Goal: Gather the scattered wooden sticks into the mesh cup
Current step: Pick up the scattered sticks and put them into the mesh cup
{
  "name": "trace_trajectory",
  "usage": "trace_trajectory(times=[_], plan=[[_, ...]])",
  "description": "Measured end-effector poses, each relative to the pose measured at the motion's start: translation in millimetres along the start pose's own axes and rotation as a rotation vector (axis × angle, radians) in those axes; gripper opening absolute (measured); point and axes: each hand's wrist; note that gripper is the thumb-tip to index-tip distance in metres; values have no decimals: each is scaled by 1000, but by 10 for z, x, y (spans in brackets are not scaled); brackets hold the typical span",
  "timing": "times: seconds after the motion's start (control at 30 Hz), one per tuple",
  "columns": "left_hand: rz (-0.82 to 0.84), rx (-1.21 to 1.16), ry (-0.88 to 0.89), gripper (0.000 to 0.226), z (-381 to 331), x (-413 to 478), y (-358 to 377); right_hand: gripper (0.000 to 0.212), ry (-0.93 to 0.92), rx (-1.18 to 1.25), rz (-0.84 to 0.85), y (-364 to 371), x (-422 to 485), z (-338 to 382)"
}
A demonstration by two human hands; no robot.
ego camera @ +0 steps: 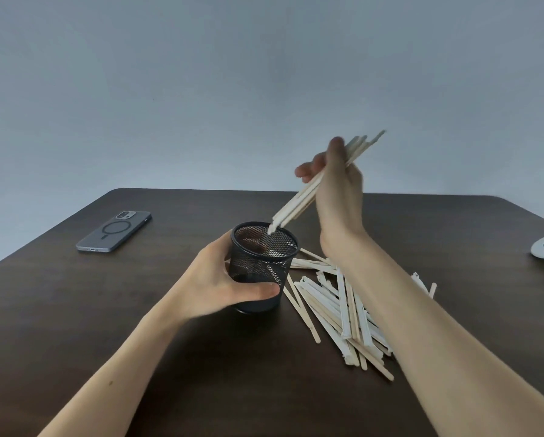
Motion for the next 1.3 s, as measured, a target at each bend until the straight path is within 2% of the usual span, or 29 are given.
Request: trace_trajectory(times=[0.2, 0.3, 0.37, 0.5, 0.57, 0.67, 0.7, 0.77, 0.83, 0.97, 1.07, 1.23, 1.3], plan=[[-23, -3, 29, 67, -30, -21, -43, 51, 7, -444, 272, 106, -222, -339], [-50, 12, 30, 66, -29, -16, -80, 52, 15, -510, 458, -8, -256, -366], [-67, 20, 27, 66, -22, -12, -104, 62, 57, -517, 571, -141, -277, -342], [-107, 11, 12, 68, 0, -9, -157, 72, 92, -652, 616, -561, -279, -358], [-119, 7, 1, 71, 8, -12, -169, 78, 41, -969, 564, -767, -286, -433], [-113, 31, -9, 72, 15, -19, -154, 90, -94, -1639, 444, -921, -400, -513], [-107, 37, -10, 72, 17, -21, -145, 95, -112, -1778, 416, -931, -441, -525], [-93, 49, -11, 71, 15, -32, -126, 98, -102, -1903, 432, -913, -503, -563], [-81, 52, -15, 69, 9, -46, -112, 89, -99, -1904, 440, -867, -526, -625], [-76, 50, -18, 71, 13, -59, -110, 56, -188, -1832, 368, -792, -501, -708], [-75, 49, -13, 70, 26, -61, -115, 38, -174, -1749, 343, -754, -497, -720], [-75, 46, -7, 70, 27, -60, -104, 17, -141, -1635, 289, -724, -454, -767], [-81, 39, -11, 71, 33, -59, -106, 21, -80, -1544, 263, -737, -410, -789]])
Point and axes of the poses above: each hand's wrist, its own x-axis towards the middle knuckle, its own y-axis out of the palm, z = x × y, and after that the axes turned 12 degrees about -x, right-handed
